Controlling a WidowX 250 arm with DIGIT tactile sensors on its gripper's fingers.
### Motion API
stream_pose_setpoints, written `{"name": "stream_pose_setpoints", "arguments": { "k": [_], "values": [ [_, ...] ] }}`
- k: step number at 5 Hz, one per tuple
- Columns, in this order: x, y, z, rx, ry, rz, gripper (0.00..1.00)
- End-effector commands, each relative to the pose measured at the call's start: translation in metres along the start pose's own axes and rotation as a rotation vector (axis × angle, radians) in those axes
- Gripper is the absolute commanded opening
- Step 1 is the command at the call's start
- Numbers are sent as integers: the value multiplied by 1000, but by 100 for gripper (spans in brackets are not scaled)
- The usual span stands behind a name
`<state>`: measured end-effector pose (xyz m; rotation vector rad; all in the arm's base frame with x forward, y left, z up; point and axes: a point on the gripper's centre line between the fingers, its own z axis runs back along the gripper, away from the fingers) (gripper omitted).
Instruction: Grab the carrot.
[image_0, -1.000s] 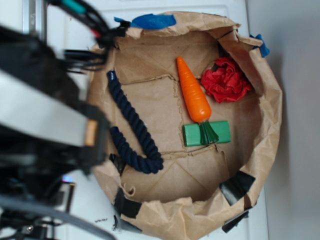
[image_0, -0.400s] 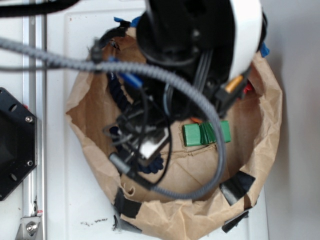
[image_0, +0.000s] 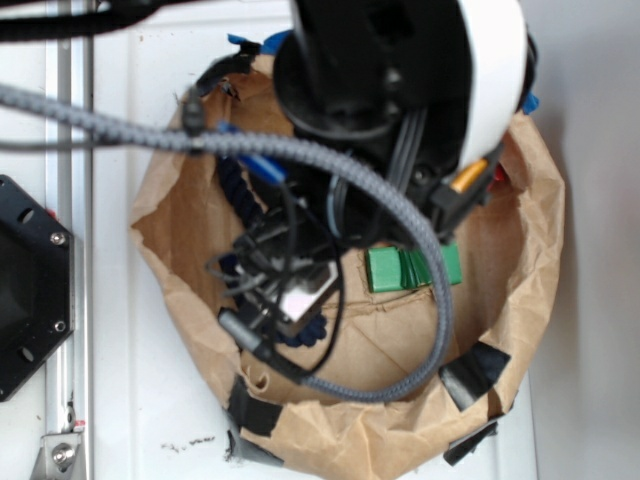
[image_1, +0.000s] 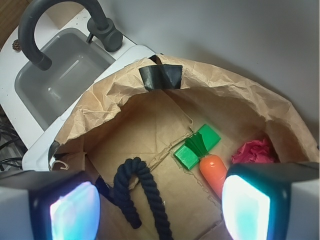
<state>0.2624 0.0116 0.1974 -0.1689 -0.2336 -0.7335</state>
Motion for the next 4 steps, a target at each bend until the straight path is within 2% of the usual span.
{"name": "stream_pose_setpoints", "arguments": {
  "k": [1, 2, 3, 4],
  "values": [
    [-10, 0, -66, 55, 98, -112, 100],
    [-16, 2, -90, 54, 127, -152, 100],
    [-12, 18, -99, 38, 141, -163, 100],
    [-3, 38, -98, 17, 125, -149, 100]
  ]
}}
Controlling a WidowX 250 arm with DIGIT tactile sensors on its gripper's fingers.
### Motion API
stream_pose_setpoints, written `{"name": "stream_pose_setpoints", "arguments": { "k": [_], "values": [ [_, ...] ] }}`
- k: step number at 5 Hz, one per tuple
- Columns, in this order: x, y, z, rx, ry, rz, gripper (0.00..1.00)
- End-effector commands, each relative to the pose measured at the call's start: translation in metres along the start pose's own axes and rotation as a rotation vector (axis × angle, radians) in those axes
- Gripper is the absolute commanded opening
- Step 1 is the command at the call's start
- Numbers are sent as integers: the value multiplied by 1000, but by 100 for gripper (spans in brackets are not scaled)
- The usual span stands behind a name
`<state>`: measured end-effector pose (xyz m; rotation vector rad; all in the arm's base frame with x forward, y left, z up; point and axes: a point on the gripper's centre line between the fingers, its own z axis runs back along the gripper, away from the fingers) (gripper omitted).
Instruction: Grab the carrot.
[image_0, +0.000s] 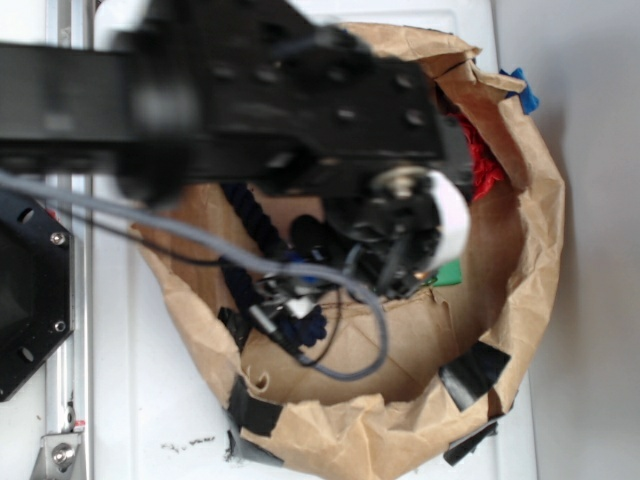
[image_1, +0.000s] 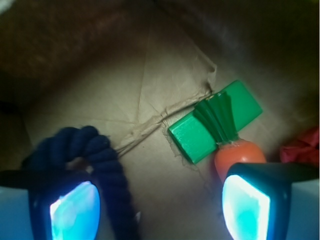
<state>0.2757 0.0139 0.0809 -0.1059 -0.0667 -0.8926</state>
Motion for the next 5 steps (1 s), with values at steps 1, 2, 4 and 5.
{"name": "stream_pose_setpoints", "arguments": {
  "k": [1, 2, 4, 5],
  "values": [
    [18, 31, 19, 61, -51, -22, 100],
    [9, 29, 6, 60, -28, -50, 100],
    [-3, 11, -26, 47, 27, -92, 100],
    [3, 20, -36, 29, 49, -105, 100]
  ]
}}
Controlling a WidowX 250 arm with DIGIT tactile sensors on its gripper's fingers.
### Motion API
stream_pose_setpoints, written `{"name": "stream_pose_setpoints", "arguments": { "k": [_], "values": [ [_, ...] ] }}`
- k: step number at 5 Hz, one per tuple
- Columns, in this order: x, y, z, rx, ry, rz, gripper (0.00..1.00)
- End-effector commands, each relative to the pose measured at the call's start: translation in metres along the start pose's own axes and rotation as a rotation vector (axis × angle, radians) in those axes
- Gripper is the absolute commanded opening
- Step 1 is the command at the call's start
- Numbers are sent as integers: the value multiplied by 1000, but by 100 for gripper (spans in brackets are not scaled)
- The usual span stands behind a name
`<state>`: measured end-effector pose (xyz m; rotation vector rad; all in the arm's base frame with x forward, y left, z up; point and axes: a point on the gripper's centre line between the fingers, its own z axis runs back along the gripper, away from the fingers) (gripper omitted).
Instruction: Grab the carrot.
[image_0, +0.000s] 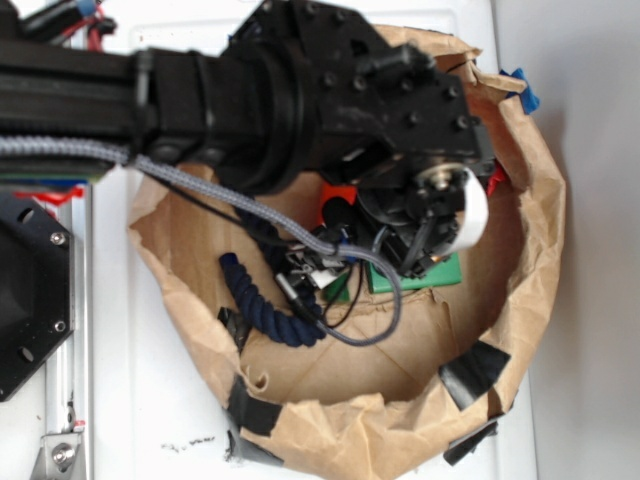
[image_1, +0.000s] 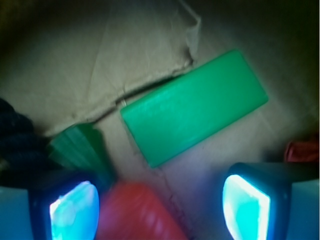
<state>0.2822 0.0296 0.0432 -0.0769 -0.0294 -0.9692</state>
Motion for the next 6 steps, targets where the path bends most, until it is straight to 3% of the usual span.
{"name": "stream_pose_setpoints", "arguments": {
  "k": [1, 2, 6],
  "values": [
    [21, -1, -2, 19, 10, -31, 100],
    [22, -4, -2, 24, -3, -19, 0],
    [19, -7, 5, 39, -13, -19, 0]
  ]
}}
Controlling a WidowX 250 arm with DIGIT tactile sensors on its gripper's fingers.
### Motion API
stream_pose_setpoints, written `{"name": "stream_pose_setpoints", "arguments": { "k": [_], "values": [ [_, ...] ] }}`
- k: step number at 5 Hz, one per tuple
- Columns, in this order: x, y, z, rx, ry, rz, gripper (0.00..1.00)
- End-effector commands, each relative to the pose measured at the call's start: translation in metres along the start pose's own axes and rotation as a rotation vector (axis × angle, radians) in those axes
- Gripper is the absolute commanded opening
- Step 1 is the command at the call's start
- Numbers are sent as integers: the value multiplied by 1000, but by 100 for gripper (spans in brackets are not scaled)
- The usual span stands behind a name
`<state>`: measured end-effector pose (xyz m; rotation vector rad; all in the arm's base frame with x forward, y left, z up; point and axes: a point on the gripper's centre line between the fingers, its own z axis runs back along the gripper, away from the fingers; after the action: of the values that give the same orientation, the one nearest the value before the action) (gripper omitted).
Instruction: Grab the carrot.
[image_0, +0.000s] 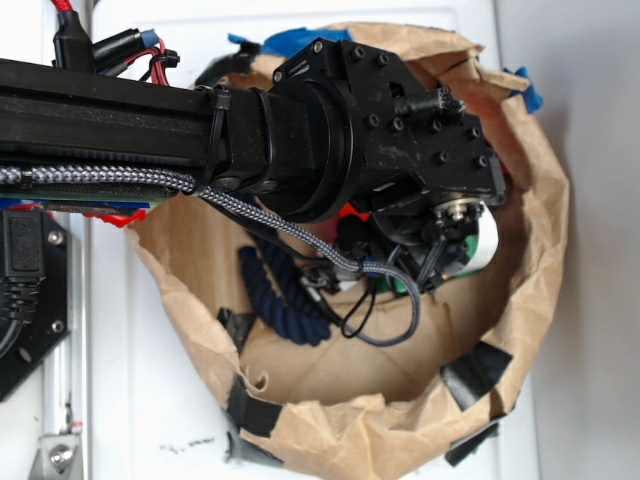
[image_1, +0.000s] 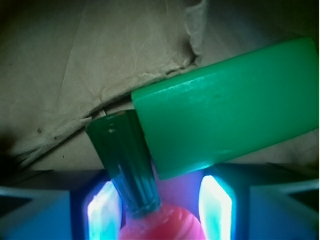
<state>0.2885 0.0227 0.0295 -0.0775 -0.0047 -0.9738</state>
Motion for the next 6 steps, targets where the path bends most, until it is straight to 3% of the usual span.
{"name": "stream_pose_setpoints", "arguments": {
  "k": [1, 3, 4, 5, 6],
  "values": [
    [9, -8, 30, 52, -49, 4, 0],
    [-6, -30, 102, -25, -209, 268, 0],
    [-4, -46, 119, -2, -184, 503, 0],
    [-7, -64, 126, 124, -149, 746, 0],
    [-10, -60, 139, 209, -188, 988, 0]
  ]
}}
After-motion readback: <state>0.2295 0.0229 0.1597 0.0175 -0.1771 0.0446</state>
